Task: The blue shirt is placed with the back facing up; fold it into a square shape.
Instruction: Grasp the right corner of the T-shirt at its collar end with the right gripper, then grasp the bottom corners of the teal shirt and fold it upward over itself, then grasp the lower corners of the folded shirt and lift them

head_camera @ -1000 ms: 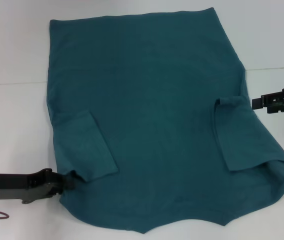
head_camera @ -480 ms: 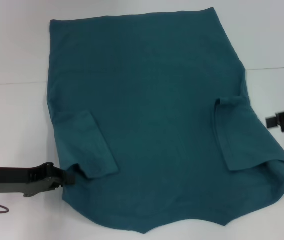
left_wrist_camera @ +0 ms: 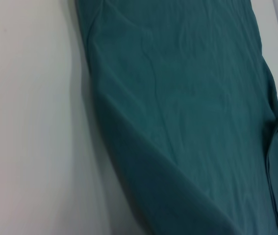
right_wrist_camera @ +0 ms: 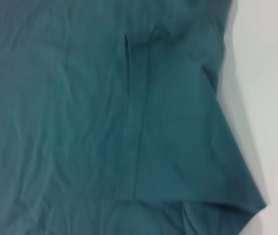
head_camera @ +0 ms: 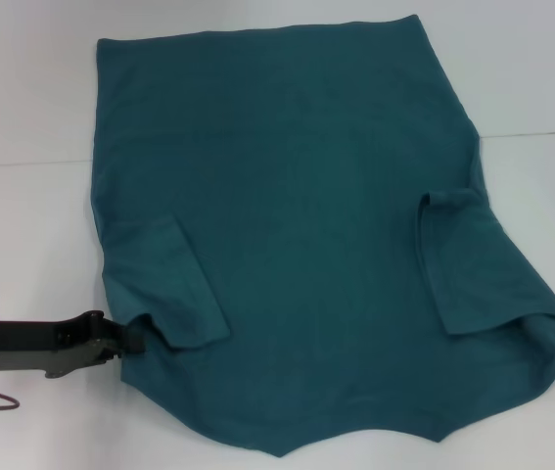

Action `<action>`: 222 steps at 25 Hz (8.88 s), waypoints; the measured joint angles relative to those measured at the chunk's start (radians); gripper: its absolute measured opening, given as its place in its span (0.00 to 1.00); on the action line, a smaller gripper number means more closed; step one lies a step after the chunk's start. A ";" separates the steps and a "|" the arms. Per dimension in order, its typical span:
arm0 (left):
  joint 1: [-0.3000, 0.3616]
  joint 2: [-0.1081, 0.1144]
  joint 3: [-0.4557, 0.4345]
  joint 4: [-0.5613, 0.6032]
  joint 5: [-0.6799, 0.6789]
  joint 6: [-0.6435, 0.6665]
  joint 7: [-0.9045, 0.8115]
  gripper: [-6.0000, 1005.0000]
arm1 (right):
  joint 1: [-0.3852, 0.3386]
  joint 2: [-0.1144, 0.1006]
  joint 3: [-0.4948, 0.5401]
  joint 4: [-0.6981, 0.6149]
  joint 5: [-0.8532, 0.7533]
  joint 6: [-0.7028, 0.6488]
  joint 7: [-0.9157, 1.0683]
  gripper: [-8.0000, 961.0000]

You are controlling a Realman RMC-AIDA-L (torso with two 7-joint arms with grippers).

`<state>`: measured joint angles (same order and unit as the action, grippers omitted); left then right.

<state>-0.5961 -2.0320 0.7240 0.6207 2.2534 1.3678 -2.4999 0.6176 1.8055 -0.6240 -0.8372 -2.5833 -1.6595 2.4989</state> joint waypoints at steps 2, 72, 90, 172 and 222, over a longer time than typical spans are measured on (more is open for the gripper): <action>0.000 0.000 0.000 -0.002 0.000 -0.001 0.000 0.07 | -0.005 0.010 -0.004 0.001 -0.004 0.005 -0.001 0.68; 0.078 0.010 0.011 0.158 0.134 0.315 0.014 0.07 | 0.007 0.091 -0.023 -0.082 -0.153 -0.176 0.008 0.04; 0.002 0.059 -0.059 0.137 0.092 0.434 0.036 0.07 | 0.000 0.097 0.074 -0.092 0.137 -0.181 -0.096 0.04; -0.346 0.021 0.199 -0.122 0.154 -0.750 -0.074 0.08 | 0.288 0.154 -0.234 0.375 0.256 1.211 -0.243 0.04; 0.020 -0.003 0.061 0.051 -0.125 -0.357 -0.101 0.70 | -0.152 0.153 0.037 0.101 0.609 0.243 -0.307 0.86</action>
<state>-0.5759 -2.0354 0.7853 0.6719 2.1282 1.0106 -2.6010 0.4659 1.9583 -0.5869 -0.7364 -1.9743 -1.4163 2.1917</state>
